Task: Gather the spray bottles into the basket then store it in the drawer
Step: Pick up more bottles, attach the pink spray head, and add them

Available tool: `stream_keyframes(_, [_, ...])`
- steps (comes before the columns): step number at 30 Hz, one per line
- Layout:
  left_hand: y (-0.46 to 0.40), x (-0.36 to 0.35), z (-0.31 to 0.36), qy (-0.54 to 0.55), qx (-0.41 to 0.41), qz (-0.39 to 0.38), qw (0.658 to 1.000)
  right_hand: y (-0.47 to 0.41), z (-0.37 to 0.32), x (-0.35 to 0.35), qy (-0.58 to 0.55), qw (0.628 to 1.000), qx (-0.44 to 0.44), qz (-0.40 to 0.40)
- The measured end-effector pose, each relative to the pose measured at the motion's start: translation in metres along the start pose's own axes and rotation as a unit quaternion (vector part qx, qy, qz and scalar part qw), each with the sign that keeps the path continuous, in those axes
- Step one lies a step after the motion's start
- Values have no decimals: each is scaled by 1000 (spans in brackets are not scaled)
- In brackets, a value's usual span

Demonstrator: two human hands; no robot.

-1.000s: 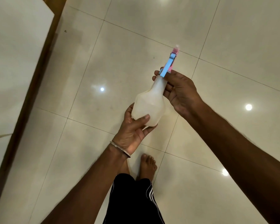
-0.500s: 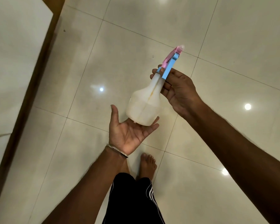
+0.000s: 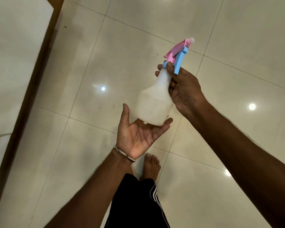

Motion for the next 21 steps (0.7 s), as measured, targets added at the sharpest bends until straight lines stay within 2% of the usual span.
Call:
stream_keyframes(2, [2, -2, -2, 18, 48, -14, 999, -1, 1, -3, 9, 1000, -9, -13])
stream_keyframes(3, [2, -4, -3, 6, 44, -11, 999, -1, 2, -3, 11, 1000, -14, -12])
stream_keyframes(5, [-3, -5, -3, -38, -14, 3, 999, -2, 1, -2, 21, 1000, -19, -3])
stream_keyframes(7, [-6, -1, 0, -111, -86, 51, 989, -2, 1, -2, 39, 999, -20, 9])
stream_keyframes(9, [-8, 1, 3, -155, -115, 91, 977, -2, 2, -2, 49, 998, -20, 24])
stream_keyframes(11, [-8, 4, 4, -111, -88, 69, 988, -3, 2, -2, 47, 998, -16, 30])
stream_keyframes(14, [-2, 1, 3, 3, 29, -1, 1000, -6, -1, -3, 38, 999, -11, 16])
stream_keyframes(16, [-1, -2, 2, 4, 56, -6, 998, -6, -1, -5, 41, 999, -12, 11])
stream_keyframes(21, [-7, -3, 3, -79, -75, 57, 992, -6, -2, -5, 31, 999, -19, 37])
Point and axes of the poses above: each hand's wrist, its own y-axis away from the middle knuckle, its own x-axis out of the back of the hand, z = x × y, the point moved 3 cm from there along -y, towards the middle knuckle, and after that the axes turned 13 degrees about -z, right-handed, at the moved point
